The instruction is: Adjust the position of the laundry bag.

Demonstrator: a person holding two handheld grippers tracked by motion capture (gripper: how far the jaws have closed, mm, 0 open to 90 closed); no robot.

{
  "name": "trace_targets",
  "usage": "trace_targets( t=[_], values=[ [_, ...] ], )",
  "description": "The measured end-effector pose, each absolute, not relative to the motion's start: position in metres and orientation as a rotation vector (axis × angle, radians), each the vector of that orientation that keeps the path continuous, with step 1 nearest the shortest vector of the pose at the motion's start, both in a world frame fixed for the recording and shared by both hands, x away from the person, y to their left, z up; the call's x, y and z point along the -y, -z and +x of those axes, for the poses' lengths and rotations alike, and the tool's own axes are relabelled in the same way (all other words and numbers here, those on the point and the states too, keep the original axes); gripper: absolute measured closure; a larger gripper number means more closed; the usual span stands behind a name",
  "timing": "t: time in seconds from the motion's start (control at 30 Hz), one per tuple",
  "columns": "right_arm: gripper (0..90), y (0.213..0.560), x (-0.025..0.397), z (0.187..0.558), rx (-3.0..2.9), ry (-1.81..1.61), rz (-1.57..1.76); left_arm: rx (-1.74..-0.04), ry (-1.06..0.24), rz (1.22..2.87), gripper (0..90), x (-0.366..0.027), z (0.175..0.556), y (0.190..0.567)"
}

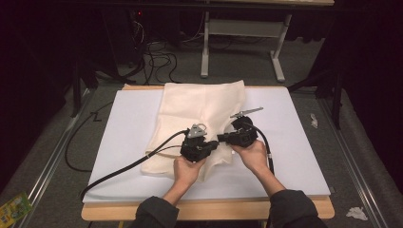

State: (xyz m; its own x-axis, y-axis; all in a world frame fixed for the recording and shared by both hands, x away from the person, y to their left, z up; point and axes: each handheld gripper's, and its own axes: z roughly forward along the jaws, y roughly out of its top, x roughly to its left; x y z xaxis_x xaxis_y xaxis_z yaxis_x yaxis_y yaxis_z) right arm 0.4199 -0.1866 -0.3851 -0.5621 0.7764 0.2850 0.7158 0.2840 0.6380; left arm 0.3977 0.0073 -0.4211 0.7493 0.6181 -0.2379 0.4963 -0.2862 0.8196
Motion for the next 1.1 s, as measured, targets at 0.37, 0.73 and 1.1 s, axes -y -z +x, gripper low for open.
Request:
trace_targets(
  t=[0.37,0.73,1.1],
  values=[
    [87.3,0.379,0.187,0.416,-2.483,-1.125,1.387,-0.833,-0.146,1.952,87.5,-0.011,0.393,0.418],
    [87.6,0.375,0.190,0.413,-2.499,-1.123,1.372,-0.828,-0.123,1.938,87.5,-0.015,0.391,0.415],
    [87.9,0.374,0.194,0.411,-2.512,-1.138,1.362,-0.814,-0.103,1.941,87.5,-0.017,0.392,0.413]
  ],
)
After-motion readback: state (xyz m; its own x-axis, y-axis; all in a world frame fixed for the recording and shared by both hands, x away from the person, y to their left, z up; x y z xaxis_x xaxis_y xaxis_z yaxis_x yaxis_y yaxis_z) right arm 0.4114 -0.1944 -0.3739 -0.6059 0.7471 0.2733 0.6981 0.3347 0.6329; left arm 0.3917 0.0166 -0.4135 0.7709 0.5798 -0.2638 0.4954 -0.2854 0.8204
